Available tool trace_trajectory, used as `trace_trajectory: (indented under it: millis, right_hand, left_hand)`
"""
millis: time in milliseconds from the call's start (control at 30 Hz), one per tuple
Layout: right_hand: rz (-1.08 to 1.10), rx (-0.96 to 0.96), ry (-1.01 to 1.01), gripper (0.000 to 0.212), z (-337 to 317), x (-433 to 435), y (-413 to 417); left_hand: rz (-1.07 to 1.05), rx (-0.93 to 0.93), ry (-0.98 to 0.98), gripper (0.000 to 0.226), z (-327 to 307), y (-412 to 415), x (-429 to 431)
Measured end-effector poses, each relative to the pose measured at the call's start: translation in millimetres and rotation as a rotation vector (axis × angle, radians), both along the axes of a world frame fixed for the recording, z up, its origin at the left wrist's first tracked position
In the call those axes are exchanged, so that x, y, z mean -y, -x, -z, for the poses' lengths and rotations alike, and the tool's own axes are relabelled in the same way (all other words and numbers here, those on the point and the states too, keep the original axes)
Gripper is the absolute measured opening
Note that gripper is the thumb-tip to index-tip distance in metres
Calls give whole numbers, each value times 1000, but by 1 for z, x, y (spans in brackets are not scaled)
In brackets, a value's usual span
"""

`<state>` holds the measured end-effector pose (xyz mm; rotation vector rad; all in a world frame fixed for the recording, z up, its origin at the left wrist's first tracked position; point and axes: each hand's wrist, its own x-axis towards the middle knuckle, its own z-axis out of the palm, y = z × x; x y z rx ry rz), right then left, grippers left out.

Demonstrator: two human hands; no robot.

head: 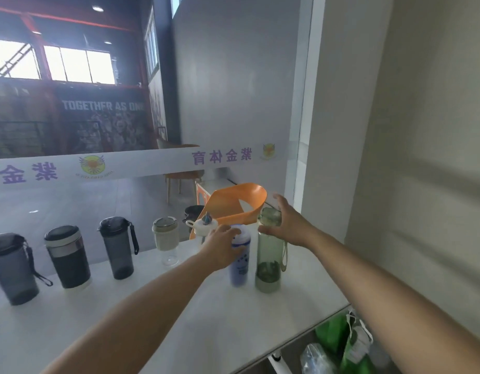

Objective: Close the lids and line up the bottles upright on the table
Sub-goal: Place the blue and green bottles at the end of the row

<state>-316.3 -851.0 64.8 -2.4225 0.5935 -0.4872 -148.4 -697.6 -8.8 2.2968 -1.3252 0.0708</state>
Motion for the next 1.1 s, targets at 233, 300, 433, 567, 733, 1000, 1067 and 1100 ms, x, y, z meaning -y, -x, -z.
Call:
trace_trajectory:
  millis: [233,300,433,567,733,1000,1067,1100]
  right_hand:
    - [44,288,-350,109,83,-1,11]
    - [58,242,-411,108,103,-2,9]
    - [120,200,-412,99,140,-1,-1]
    - [153,206,-380,91,159,7,-8]
    - [183,198,-356,91,162,37,-9]
    - [273,186,-368,92,156,92,-7]
    - [276,164,-369,94,154,97,-9]
    - [276,157,-375,96,155,99,-10]
  left_hand:
    - [-101,-210,302,83,27,19,-1]
    - [-161,-444,398,90,44,25,2]
    - [-203,-631,415,91,90,18,12]
    - [-239,-601,426,68,100,19,22]
    - [-245,-587,371,67,110,14,44]
    - [-187,-545,295,72,112,4,87]
    - [-183,-540,296,72,111,1,92]
    - [-182,-543,297,74,111,-1,93]
